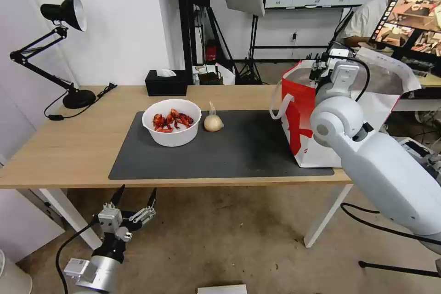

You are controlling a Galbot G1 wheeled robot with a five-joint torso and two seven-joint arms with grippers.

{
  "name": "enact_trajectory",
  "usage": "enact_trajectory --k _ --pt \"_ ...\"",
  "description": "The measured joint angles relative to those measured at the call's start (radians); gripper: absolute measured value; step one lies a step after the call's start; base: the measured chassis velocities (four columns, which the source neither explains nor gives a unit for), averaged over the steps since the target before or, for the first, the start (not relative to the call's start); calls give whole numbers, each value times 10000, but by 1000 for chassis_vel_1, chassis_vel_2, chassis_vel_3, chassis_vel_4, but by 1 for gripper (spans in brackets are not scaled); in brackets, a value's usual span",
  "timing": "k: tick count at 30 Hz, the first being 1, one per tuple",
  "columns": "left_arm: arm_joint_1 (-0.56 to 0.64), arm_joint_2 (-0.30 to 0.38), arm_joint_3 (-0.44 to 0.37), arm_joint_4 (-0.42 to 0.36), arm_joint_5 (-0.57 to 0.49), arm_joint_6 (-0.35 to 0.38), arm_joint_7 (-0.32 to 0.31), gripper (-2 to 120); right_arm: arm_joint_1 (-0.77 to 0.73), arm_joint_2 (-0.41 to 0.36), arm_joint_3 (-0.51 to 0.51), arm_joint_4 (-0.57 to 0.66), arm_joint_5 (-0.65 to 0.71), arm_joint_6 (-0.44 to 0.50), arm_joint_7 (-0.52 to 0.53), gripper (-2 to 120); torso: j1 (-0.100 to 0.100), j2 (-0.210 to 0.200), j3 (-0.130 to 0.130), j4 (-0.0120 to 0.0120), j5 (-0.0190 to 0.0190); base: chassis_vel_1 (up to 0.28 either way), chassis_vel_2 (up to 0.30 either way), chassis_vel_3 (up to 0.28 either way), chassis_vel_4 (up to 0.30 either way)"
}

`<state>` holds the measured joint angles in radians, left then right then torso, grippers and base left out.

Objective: Pick up the trash from the table and place it into the takeout bag.

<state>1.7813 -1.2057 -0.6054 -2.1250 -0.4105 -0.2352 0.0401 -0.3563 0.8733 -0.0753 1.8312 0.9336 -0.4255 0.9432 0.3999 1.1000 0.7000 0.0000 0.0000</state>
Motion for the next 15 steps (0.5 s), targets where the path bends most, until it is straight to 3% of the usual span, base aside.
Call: enact_trajectory --k 2,6,12,15 --pt "6 -2 -22 -36 -3 2 -1 100 -122 -82 147 149 42 71 -382 63 0 0 0 0 0 0 0 0 0" --pt "8 -9 -41 -50 -3 2 -2 100 -368 -256 321 476 174 526 -1319 72 0 0 0 -1 0 0 0 0 0" --pt "11 -107 -60 -23 18 -138 0 100 -1526 -728 757 1409 126 2017 -4049 97 0 0 0 3 -1 0 0 0 0" --pt "17 -149 -59 -51 25 -154 6 100 -2212 -922 1040 1740 8 2358 -4788 100 0 0 0 1 -1 0 0 0 0"
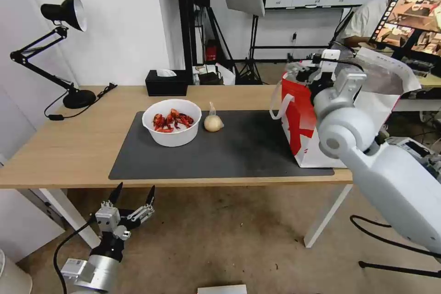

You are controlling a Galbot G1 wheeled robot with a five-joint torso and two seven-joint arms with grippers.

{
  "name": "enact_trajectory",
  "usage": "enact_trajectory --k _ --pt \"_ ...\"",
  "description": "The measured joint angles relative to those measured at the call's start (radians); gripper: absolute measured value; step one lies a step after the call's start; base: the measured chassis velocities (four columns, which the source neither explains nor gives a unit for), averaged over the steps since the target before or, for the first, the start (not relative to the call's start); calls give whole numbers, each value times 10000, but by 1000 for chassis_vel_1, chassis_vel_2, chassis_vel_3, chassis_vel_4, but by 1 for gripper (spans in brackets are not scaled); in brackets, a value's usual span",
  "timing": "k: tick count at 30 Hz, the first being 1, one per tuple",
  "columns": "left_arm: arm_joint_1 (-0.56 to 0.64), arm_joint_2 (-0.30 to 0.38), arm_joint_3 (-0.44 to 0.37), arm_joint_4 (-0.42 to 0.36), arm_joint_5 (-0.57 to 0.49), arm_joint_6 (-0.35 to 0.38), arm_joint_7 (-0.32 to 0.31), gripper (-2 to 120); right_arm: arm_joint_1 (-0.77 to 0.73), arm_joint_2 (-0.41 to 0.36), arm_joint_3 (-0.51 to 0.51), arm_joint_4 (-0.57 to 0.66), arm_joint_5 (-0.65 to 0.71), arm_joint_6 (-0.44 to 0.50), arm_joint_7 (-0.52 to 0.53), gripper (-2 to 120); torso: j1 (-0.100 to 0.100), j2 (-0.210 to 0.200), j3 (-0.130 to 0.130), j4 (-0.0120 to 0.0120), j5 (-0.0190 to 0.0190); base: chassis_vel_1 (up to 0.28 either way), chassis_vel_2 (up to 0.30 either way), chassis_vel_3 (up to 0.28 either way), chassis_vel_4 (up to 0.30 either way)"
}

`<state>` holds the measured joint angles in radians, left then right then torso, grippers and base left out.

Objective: Pick up the trash from the table and place it into the takeout bag.

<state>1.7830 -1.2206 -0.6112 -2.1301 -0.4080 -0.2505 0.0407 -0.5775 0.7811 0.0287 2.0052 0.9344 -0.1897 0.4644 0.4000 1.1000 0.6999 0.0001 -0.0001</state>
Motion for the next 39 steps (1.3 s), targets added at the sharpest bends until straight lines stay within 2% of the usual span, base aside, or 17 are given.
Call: enact_trajectory --k 1,2,4,5,8,9,11,13,20,32,39 --pt "8 -27 10 -25 14 -20 7 100 -699 -134 267 259 -135 290 -521 100 0 0 0 0 2 0 0 0 0" --pt "8 -27 10 -25 14 -20 7 100 -699 -134 267 259 -135 290 -521 100 0 0 0 0 2 0 0 0 0" --pt "23 -57 43 -81 95 -36 23 100 -2151 -315 752 666 -726 866 -1347 100 -1 0 0 -3 3 0 0 0 0" --pt "23 -57 43 -81 95 -36 23 100 -2151 -315 752 666 -726 866 -1347 100 -1 0 0 -3 3 0 0 0 0" --pt "19 -74 114 -129 195 -42 37 100 -3822 -386 1155 1024 -1892 1890 -2070 100 -1 0 0 -3 2 0 0 0 0" --pt "3 -89 131 -129 204 -42 36 100 -4315 -354 1212 1087 -2198 2255 -2191 100 0 0 0 -3 1 0 0 0 0" --pt "-3 -93 139 -128 207 -41 37 100 -4473 -335 1232 1101 -2285 2376 -2219 100 -1 0 0 -3 1 0 0 0 0" --pt "-1 -127 157 -91 237 -43 45 100 -5425 -191 1352 1125 -2777 3082 -2433 100 -1 0 0 -1 1 0 0 0 0" --pt "140 -161 114 -70 254 -43 202 100 -6949 82 1612 923 -3776 3987 -2723 100 -1 0 0 -1 2 0 0 0 0" --pt "233 -191 66 302 371 -38 260 100 -8693 670 1772 472 -5144 4222 -1949 100 -1 -1 0 -1 1 0 0 0 0" --pt "346 -150 8 375 391 -3 277 100 -9218 800 1743 558 -5514 3724 -1065 100 0 -1 0 -1 0 0 0 0 0"
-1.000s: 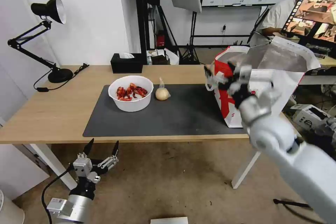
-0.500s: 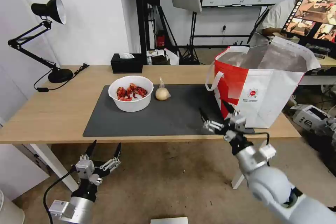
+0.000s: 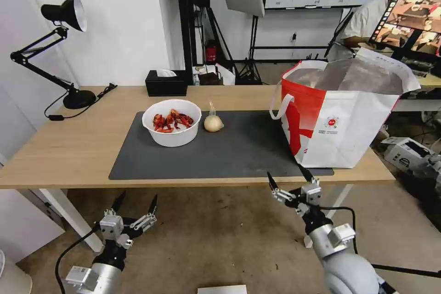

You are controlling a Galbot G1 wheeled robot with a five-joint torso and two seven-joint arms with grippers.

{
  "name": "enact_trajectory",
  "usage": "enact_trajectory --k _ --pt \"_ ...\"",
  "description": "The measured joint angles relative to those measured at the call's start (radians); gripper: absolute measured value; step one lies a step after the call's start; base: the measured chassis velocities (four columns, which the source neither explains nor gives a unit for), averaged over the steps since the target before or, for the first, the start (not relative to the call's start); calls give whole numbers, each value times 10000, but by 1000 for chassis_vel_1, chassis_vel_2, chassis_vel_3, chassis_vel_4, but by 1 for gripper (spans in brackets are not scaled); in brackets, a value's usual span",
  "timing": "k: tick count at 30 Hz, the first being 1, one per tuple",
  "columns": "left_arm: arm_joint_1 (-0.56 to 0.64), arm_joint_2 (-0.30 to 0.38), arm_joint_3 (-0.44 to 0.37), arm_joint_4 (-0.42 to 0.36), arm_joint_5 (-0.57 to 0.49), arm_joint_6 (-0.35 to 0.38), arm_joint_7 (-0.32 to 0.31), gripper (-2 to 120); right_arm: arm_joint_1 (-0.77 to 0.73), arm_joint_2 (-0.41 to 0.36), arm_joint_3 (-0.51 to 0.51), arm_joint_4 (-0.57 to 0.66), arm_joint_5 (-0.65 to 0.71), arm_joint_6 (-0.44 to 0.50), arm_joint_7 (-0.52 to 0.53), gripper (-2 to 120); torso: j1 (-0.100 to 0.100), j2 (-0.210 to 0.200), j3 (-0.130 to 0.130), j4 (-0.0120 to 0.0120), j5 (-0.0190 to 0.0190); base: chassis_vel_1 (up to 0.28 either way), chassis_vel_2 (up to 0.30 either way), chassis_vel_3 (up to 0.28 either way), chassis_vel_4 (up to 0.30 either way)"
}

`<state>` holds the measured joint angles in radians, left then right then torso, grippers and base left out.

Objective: Pick up the trash from the table and place it into the takeout bag.

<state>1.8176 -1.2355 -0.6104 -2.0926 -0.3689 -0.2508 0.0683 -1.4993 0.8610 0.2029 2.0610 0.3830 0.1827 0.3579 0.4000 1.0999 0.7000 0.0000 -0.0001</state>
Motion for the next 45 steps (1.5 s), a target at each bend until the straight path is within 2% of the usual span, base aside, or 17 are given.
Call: enact_trajectory --k 6,32,35,38,39,42,43,45 --pt "-5 -67 39 94 14 16 92 100 -297 175 -25 21 -127 -218 507 100 0 0 0 0 1 0 0 0 0" --pt "-114 -100 11 199 12 -24 80 100 -279 614 -411 -122 -148 -342 473 100 0 1 0 -1 1 0 0 0 0" --pt "-150 -128 22 223 10 -25 68 100 161 607 -579 -192 14 -434 423 100 -1 0 0 -3 0 0 0 0 0" --pt "-192 -164 41 281 13 -50 56 100 1424 481 -893 -598 847 -494 -386 100 0 0 1 -3 0 0 0 0 0" --pt "-192 -164 41 281 13 -50 56 100 1424 481 -893 -598 847 -494 -386 100 0 0 1 -3 0 0 0 0 0" --pt "-222 -143 51 306 14 -64 55 100 3341 410 -1688 -1397 1824 -426 -1388 100 0 -1 2 -1 4 0 0 0 0" --pt "-222 -143 51 306 14 -64 55 100 3341 410 -1688 -1397 1824 -426 -1388 100 0 -1 2 -1 4 0 0 0 0" --pt "-263 -103 58 306 -4 -64 51 100 4833 427 -2355 -1933 2318 -415 -1739 100 1 0 2 5 -2 0 0 0 0"
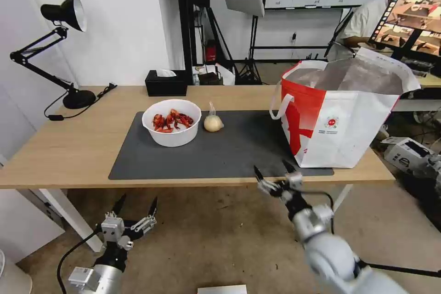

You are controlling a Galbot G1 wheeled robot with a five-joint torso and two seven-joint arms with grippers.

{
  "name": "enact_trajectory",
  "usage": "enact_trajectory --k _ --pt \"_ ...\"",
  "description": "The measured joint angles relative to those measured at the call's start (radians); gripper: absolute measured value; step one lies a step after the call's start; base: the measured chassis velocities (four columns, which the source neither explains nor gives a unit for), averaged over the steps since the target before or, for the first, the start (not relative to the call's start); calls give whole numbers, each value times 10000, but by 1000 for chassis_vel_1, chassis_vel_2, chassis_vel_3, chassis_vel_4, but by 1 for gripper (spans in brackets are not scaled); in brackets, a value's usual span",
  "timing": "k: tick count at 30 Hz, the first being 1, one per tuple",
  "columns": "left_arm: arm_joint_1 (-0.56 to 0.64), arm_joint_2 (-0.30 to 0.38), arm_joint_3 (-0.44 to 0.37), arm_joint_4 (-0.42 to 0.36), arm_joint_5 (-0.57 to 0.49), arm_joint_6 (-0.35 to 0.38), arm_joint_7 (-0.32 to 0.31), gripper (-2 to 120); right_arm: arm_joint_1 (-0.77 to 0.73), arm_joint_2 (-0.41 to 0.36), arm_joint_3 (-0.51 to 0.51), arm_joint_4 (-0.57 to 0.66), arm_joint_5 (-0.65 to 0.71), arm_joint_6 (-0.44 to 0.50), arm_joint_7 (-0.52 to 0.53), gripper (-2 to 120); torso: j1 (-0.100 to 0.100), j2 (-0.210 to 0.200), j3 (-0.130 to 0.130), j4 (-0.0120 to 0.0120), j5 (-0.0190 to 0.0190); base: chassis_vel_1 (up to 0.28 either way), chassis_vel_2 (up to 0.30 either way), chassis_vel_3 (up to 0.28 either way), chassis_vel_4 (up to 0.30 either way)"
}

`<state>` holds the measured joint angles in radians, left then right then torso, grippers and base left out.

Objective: Pick up the trash from the table and place it into the takeout bag.

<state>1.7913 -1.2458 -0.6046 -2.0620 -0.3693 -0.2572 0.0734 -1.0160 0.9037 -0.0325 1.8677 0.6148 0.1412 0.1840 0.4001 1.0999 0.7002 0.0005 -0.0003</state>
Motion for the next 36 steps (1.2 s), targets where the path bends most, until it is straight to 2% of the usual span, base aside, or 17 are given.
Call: enact_trajectory --k 5,10,12,14,21,23,36 --pt "-35 33 -12 0 -35 20 -3 100 2560 283 -1376 -1216 753 -102 -205 100 0 0 0 -5 1 0 0 0 0" --pt "-24 27 -47 2 -42 21 -12 100 3947 606 -2071 -2109 1008 -244 -231 100 1 0 0 -4 -3 0 0 0 0" --pt "-21 22 -71 7 -54 21 -12 100 4684 884 -2473 -2678 1147 -357 -313 100 1 -1 0 -4 2 0 0 0 0" --pt "-12 15 -105 8 -80 22 -12 100 5745 1517 -3067 -3789 1238 -602 -517 100 1 -1 0 -5 0 0 0 0 0" --pt "9 7 -145 -6 -96 22 -11 100 6647 2375 -3463 -5227 1386 -1247 -684 100 0 -1 -1 -4 1 0 0 0 0" --pt "12 -5 -156 -18 -103 22 -11 100 7043 2816 -3585 -6118 1437 -1629 -912 100 0 -1 -1 -5 0 0 0 0 0" --pt "35 -32 -138 -36 -101 12 1 100 8041 3904 -3846 -8364 1348 -2652 -2252 100 -1 -1 -2 -5 2 0 0 0 0"
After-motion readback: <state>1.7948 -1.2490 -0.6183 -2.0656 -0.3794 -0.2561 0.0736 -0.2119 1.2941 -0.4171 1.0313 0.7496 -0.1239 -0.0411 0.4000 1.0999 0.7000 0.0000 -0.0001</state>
